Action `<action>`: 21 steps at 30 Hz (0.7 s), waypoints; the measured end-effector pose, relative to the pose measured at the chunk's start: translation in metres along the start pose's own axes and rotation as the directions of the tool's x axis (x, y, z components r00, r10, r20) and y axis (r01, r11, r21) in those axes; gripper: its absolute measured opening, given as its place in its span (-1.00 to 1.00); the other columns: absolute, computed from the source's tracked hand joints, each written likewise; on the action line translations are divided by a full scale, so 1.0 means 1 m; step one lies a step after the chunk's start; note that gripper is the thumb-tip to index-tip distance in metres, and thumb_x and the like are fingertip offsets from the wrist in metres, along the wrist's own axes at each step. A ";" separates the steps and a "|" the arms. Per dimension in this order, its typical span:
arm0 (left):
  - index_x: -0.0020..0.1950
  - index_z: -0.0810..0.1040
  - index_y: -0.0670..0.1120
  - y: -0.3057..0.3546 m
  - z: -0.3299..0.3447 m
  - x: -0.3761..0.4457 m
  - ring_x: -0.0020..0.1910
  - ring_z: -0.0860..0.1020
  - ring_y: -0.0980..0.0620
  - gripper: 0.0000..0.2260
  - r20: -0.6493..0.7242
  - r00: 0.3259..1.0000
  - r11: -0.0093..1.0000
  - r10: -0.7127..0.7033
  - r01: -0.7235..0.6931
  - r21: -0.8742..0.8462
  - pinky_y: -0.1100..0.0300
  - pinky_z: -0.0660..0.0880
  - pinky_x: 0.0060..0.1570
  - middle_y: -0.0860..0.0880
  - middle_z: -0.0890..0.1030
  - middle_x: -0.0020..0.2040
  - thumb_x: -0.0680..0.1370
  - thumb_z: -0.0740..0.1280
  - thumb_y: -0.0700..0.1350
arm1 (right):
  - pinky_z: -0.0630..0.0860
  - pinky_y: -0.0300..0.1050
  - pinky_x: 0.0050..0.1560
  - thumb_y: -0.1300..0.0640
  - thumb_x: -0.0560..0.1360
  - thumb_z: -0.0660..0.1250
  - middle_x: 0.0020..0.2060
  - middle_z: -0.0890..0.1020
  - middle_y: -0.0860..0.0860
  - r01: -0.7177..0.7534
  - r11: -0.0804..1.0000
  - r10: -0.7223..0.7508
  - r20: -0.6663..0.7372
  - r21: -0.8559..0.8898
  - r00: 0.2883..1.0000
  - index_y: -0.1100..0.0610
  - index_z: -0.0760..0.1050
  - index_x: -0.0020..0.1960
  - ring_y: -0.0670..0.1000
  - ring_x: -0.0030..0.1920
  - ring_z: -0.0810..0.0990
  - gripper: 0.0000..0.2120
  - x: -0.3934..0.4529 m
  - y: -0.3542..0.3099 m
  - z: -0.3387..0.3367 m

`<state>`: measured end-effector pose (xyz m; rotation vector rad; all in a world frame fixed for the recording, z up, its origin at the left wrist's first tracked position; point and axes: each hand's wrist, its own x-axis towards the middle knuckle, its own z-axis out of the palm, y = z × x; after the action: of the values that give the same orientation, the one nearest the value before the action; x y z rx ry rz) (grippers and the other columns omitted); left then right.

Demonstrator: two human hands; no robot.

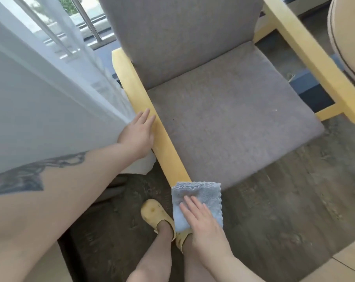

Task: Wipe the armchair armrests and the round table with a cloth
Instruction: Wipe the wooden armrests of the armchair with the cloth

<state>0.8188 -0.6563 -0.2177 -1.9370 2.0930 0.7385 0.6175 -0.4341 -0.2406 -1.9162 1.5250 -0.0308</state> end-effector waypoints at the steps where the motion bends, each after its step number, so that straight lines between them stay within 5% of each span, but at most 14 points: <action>1: 0.57 0.01 0.00 0.001 -0.004 0.004 0.55 -0.09 0.02 -0.50 -0.001 1.000 1.000 0.007 -0.007 0.014 0.03 0.13 0.45 0.04 -0.09 0.58 0.64 0.06 -0.14 | 0.09 -0.13 0.41 0.31 0.28 -0.03 0.38 0.45 -0.01 0.018 0.999 -0.020 -0.044 -0.035 0.999 0.09 0.46 0.36 -0.02 0.41 0.32 -0.31 0.008 -0.001 -0.004; 5: 0.57 -0.01 0.00 -0.002 -0.016 0.031 0.55 -0.12 0.01 -0.52 -0.045 0.998 0.998 0.035 -0.032 0.059 -0.01 0.10 0.45 0.02 -0.10 0.58 0.65 0.03 -0.13 | -0.13 -0.20 0.50 0.49 0.39 0.12 0.52 0.08 -0.12 -0.014 0.999 0.010 -0.074 -0.048 0.997 0.05 0.17 0.53 -0.10 0.53 -0.02 -0.24 0.032 -0.012 -0.004; 8: 0.57 -0.03 -0.01 -0.011 -0.024 0.053 0.55 -0.15 0.02 -0.54 -0.026 0.998 0.987 0.064 -0.059 0.146 0.00 0.07 0.46 0.02 -0.13 0.58 0.67 -0.01 -0.07 | -0.07 -0.20 0.48 0.41 0.26 0.36 0.49 0.22 -0.11 -0.095 0.994 0.099 -0.071 0.045 0.993 0.05 0.29 0.47 -0.07 0.51 0.11 -0.19 0.007 -0.008 0.014; 10: 0.57 -0.06 -0.01 -0.024 -0.025 0.064 0.55 -0.16 0.02 -0.54 -0.034 0.994 0.972 0.101 -0.091 0.216 0.02 0.01 0.47 0.02 -0.13 0.58 0.68 -0.04 -0.03 | -0.07 -0.19 0.48 0.30 0.19 0.54 0.51 0.16 -0.14 -0.136 0.991 0.137 -0.053 0.019 0.989 -0.05 0.13 0.53 -0.10 0.52 0.06 0.03 -0.008 -0.003 0.024; 12: 0.57 -0.09 -0.01 -0.039 -0.024 0.073 0.55 -0.14 0.00 -0.53 -0.016 0.984 0.946 0.178 -0.166 0.278 0.02 -0.01 0.50 0.01 -0.12 0.58 0.67 -0.07 0.01 | -0.10 -0.21 0.49 0.30 0.33 0.42 0.52 0.05 -0.22 -0.177 0.984 0.179 -0.154 0.026 0.972 -0.13 -0.07 0.55 -0.09 0.51 0.07 0.00 -0.001 -0.006 0.030; 14: 0.56 -0.12 0.01 -0.052 -0.020 0.078 0.55 -0.14 -0.01 -0.52 0.020 0.973 0.934 0.231 -0.228 0.274 -0.01 -0.02 0.50 0.02 -0.12 0.58 0.66 -0.09 0.05 | -0.10 -0.18 0.51 0.34 0.46 0.24 0.54 -0.06 -0.24 -0.293 0.955 0.295 -0.270 0.051 0.916 -0.16 -0.14 0.55 -0.10 0.53 0.00 -0.12 0.023 -0.024 0.031; 18: 0.56 -0.23 0.02 -0.061 -0.012 0.079 0.54 -0.23 -0.01 -0.50 0.053 0.960 0.925 0.275 -0.280 0.259 -0.03 -0.10 0.51 0.02 -0.21 0.57 0.66 -0.13 0.08 | -0.12 -0.05 0.53 0.36 0.34 0.46 0.56 0.07 -0.04 -0.562 0.815 0.574 -0.323 0.141 0.753 0.00 -0.04 0.57 -0.01 0.55 -0.05 0.00 0.046 -0.065 0.049; 21: 0.54 -0.30 0.03 -0.070 -0.013 0.085 0.53 -0.29 0.00 -0.47 0.085 0.945 0.903 0.316 -0.327 0.280 -0.02 -0.16 0.51 0.02 -0.29 0.55 0.65 -0.15 0.11 | -0.16 -0.04 0.52 0.41 0.30 0.43 0.56 0.02 -0.02 -0.667 0.725 0.675 -0.374 0.172 0.637 0.05 -0.05 0.57 0.01 0.55 -0.06 0.02 0.033 -0.077 0.060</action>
<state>0.8792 -0.7387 -0.2620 -1.4330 2.3732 0.4787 0.7190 -0.4275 -0.2596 -1.2417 2.4497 -0.1260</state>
